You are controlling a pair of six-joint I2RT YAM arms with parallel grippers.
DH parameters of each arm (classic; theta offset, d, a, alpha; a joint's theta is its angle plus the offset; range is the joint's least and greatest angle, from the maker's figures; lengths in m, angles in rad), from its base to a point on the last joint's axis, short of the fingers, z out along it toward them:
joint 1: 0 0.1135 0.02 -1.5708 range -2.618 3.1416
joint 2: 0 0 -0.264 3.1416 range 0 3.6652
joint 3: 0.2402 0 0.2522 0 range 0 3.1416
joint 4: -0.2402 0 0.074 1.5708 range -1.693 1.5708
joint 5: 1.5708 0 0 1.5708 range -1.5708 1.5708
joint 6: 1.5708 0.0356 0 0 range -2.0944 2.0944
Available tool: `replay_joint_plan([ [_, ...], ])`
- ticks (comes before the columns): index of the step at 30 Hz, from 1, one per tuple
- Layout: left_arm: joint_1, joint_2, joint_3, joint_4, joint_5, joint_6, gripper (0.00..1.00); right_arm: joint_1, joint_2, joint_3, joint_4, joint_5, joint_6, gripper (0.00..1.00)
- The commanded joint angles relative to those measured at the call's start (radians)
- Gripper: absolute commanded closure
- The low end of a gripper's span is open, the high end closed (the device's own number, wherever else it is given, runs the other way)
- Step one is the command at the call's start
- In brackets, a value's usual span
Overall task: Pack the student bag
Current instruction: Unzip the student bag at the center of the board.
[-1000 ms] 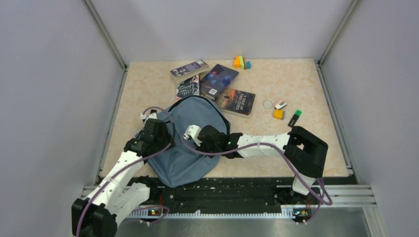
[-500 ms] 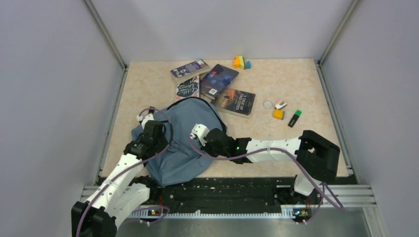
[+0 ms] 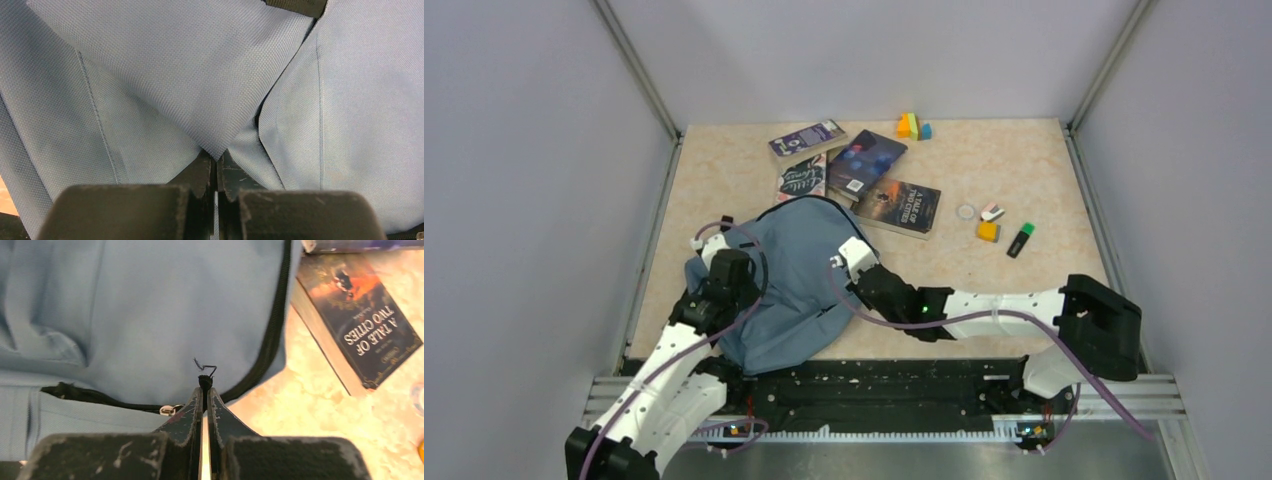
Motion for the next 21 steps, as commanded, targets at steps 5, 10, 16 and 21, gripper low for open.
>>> replay_joint_plan([
  [5,0.004,-0.055,0.014,0.037,-0.134,0.004,1.00,-0.090,-0.082,0.012,-0.004,0.069,0.016,1.00],
  [10,0.005,-0.077,0.017,0.019,-0.148,0.011,1.00,-0.174,-0.114,-0.002,0.036,-0.022,0.054,1.00],
  [16,0.004,-0.093,0.047,0.006,-0.136,0.055,0.69,-0.191,-0.137,0.001,0.078,-0.186,0.038,1.00],
  [21,0.001,-0.092,0.143,0.003,-0.057,0.151,0.16,-0.190,-0.193,-0.043,0.135,-0.349,0.054,1.00],
])
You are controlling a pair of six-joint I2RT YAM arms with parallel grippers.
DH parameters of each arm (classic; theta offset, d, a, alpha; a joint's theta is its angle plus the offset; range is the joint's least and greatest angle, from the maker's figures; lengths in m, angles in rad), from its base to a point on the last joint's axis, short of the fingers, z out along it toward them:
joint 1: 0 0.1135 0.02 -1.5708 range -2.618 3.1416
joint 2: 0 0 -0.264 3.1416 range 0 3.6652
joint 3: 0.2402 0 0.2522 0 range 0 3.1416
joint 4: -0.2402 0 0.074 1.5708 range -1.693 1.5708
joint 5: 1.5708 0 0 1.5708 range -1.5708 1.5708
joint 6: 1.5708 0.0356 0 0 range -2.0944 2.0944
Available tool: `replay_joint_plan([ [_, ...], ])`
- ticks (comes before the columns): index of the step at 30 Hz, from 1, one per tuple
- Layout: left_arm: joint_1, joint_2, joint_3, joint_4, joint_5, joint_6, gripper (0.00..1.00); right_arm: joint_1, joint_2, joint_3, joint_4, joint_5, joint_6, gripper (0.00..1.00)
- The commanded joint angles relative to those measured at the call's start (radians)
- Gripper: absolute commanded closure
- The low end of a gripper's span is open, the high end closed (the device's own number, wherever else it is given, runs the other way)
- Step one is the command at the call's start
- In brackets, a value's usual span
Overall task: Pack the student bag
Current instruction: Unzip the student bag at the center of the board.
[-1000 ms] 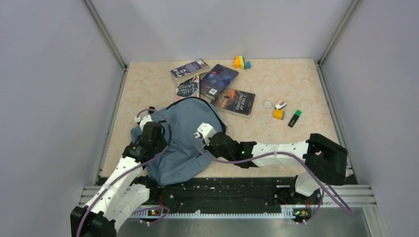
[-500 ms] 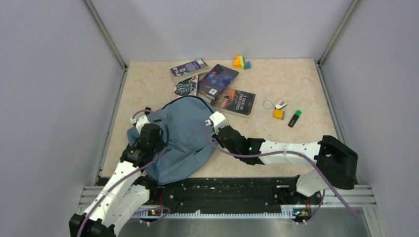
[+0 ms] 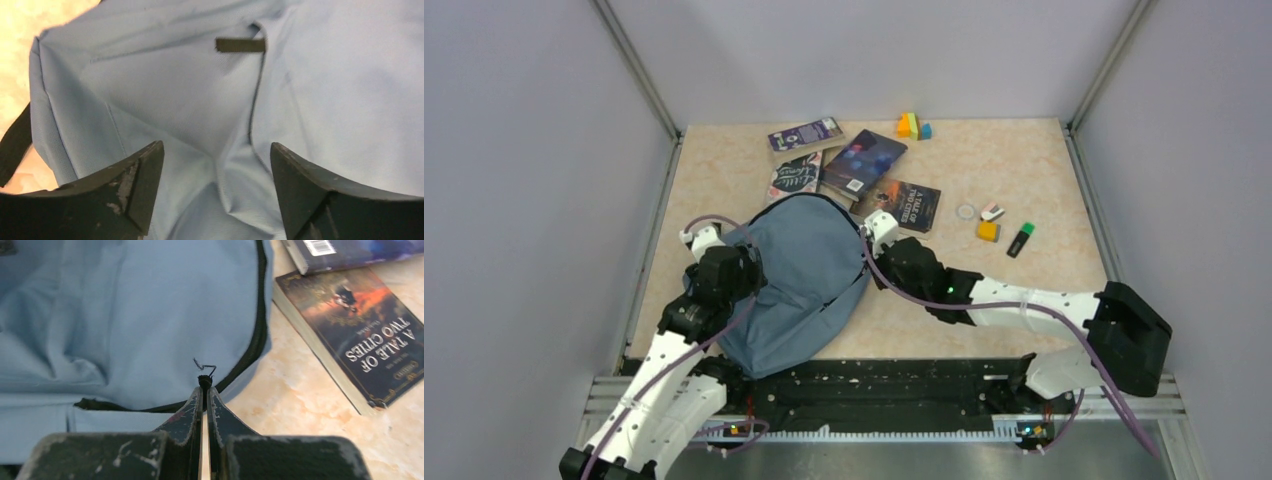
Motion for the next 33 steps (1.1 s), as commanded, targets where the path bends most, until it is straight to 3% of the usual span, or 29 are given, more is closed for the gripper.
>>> replay_joint_plan([
  [1,-0.006,-0.010,0.118,0.049,0.045,0.105,0.13,-0.013,-0.084,-0.021,0.106,-0.168,0.008,1.00],
  [5,-0.074,0.039,0.175,0.121,0.119,0.183,0.11,-0.011,-0.108,-0.039,0.126,-0.252,0.015,1.00],
  [9,-0.239,0.125,0.192,0.251,0.207,0.265,0.11,-0.011,-0.144,-0.065,0.150,-0.245,0.029,1.00],
  [16,-0.442,0.140,0.010,0.675,0.484,0.347,0.11,-0.011,-0.181,-0.082,0.126,-0.138,0.059,1.00],
  [19,-0.512,0.164,-0.045,0.766,0.470,0.363,0.11,-0.011,-0.208,-0.119,0.164,-0.110,0.065,1.00],
  [25,-0.604,0.289,-0.058,0.755,0.394,0.377,0.11,-0.011,-0.251,-0.153,0.199,-0.097,0.069,1.00],
  [33,-0.748,0.469,0.025,0.772,0.075,0.389,0.14,-0.008,-0.257,-0.154,0.180,-0.146,0.041,1.00],
])
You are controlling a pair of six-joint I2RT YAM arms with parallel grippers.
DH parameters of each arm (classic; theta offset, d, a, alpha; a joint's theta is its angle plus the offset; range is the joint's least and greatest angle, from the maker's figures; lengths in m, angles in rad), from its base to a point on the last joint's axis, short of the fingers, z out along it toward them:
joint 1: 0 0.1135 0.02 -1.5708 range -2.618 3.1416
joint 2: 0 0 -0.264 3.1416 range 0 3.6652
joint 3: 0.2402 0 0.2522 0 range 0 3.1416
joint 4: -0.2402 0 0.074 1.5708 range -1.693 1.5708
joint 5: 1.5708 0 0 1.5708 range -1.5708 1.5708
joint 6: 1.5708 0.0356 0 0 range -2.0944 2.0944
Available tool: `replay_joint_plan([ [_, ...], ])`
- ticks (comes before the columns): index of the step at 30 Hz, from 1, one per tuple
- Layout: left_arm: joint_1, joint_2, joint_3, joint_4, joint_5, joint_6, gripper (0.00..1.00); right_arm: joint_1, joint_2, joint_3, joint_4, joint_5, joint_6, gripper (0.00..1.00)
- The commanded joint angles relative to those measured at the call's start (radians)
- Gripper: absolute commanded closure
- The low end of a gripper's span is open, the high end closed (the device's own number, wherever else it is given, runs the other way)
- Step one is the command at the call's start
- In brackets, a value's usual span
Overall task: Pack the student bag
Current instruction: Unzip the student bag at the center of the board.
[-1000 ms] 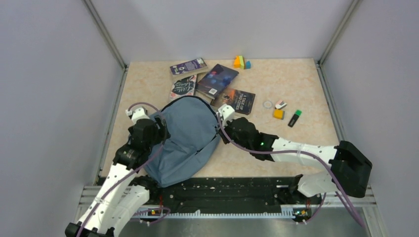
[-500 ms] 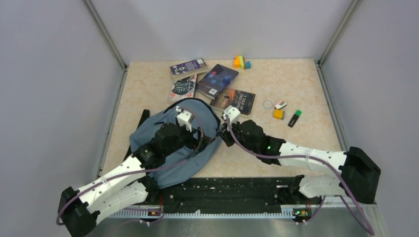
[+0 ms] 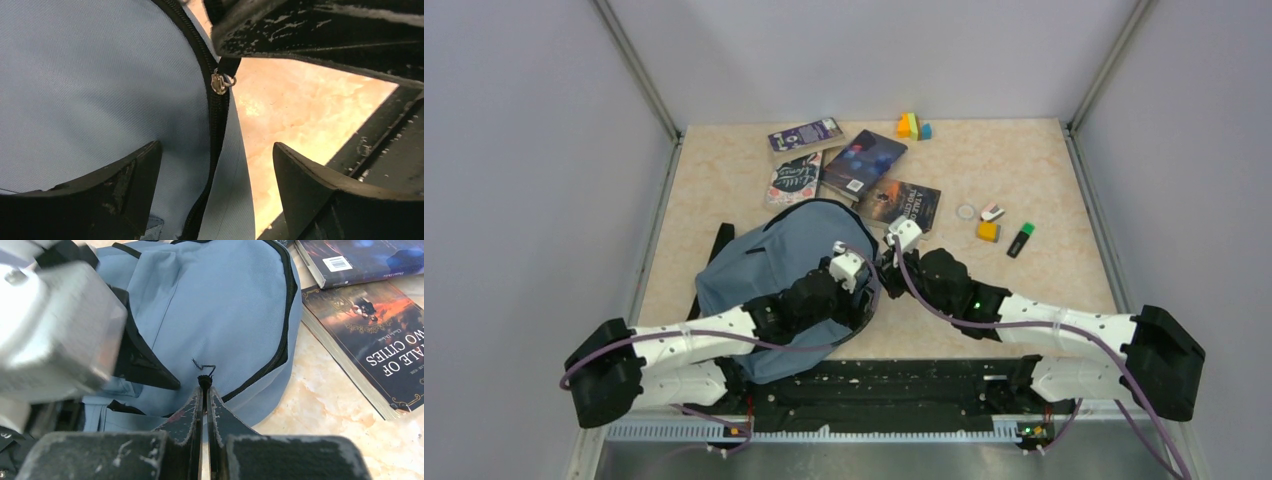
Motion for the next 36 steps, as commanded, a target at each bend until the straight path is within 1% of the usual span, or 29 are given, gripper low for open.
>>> replay_joint_plan([
  [1,-0.062,0.075,0.088,0.079,-0.206,0.029,0.19,-0.004,-0.049,0.009,0.066,-0.019,-0.010,1.00],
  [3,-0.080,0.118,0.112,0.083,-0.256,0.034,0.33,-0.003,-0.055,0.003,0.062,-0.019,-0.010,1.00],
  [6,-0.099,0.165,0.136,0.082,-0.285,0.044,0.55,-0.002,-0.059,-0.001,0.053,-0.006,-0.008,1.00],
  [11,-0.126,0.194,0.143,0.072,-0.320,0.037,0.91,-0.002,-0.051,-0.015,0.050,0.099,0.006,1.00],
  [13,-0.131,0.190,0.134,0.070,-0.318,0.026,1.00,-0.001,-0.045,-0.023,0.051,0.156,0.014,1.00],
  [15,-0.132,0.180,0.121,0.070,-0.307,0.015,1.00,-0.002,-0.041,-0.028,0.054,0.198,0.020,1.00],
  [22,-0.135,0.135,0.068,0.070,-0.261,-0.005,1.00,-0.002,-0.028,-0.031,0.076,0.274,0.025,1.00],
  [26,-0.135,0.121,0.064,0.019,-0.277,-0.020,1.00,-0.002,-0.003,-0.010,0.060,0.318,0.033,1.00],
  [32,-0.135,0.100,0.037,-0.032,-0.242,-0.045,1.00,-0.004,0.042,0.036,0.046,0.378,0.009,1.00],
  [36,-0.135,0.090,0.024,-0.065,-0.224,-0.067,1.00,-0.018,0.082,0.064,0.053,0.377,-0.016,1.00],
])
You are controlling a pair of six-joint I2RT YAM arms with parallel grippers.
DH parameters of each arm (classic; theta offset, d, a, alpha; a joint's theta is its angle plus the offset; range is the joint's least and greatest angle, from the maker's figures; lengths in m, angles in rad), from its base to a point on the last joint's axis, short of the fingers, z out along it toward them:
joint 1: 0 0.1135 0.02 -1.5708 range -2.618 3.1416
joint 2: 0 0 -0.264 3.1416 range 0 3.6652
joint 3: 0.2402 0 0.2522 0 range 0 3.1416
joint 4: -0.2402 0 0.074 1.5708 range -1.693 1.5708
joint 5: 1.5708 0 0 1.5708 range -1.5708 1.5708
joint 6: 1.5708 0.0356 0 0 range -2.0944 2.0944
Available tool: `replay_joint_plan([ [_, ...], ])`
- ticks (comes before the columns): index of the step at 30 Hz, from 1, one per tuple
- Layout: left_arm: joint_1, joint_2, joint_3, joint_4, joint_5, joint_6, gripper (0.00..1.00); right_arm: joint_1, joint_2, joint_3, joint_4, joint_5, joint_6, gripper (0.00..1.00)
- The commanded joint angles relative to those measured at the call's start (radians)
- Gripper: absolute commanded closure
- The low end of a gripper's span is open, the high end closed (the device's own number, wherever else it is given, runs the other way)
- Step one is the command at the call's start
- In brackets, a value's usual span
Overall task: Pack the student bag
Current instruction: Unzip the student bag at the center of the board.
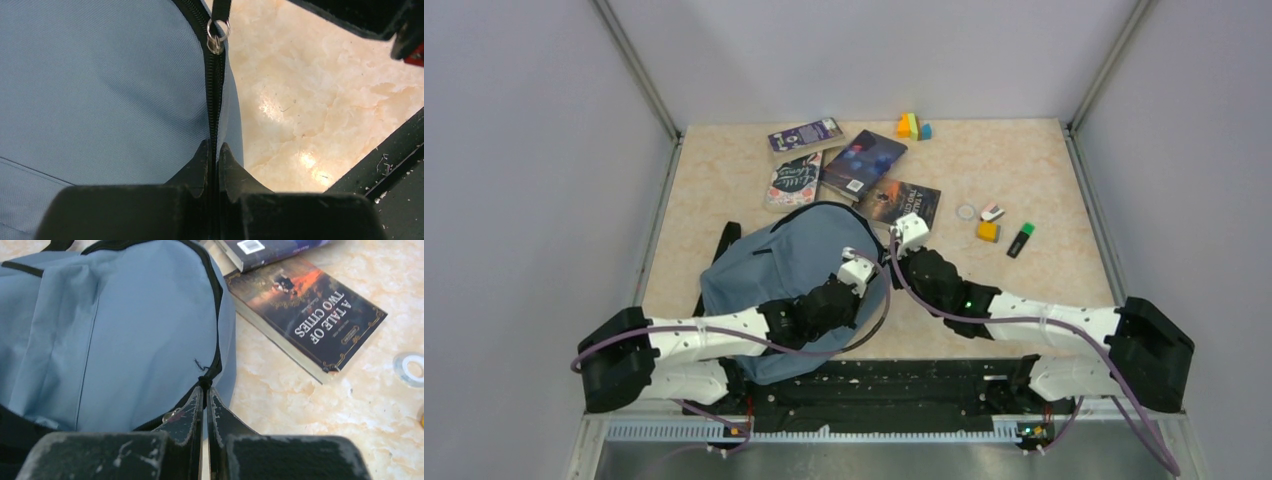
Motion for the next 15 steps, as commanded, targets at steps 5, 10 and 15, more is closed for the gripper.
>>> replay_joint_plan([
  [5,-0.008,-0.068,-0.056,-0.106,0.054,-0.066,1.00,-0.059,0.097,0.120,0.050,0.046,-0.048,1.00],
  [10,-0.012,-0.109,-0.085,-0.142,0.114,-0.107,1.00,-0.100,0.168,0.160,0.084,-0.004,-0.049,1.00],
  [15,-0.014,-0.123,-0.093,-0.178,0.206,-0.148,1.00,-0.119,0.238,0.227,0.091,-0.052,-0.070,1.00],
])
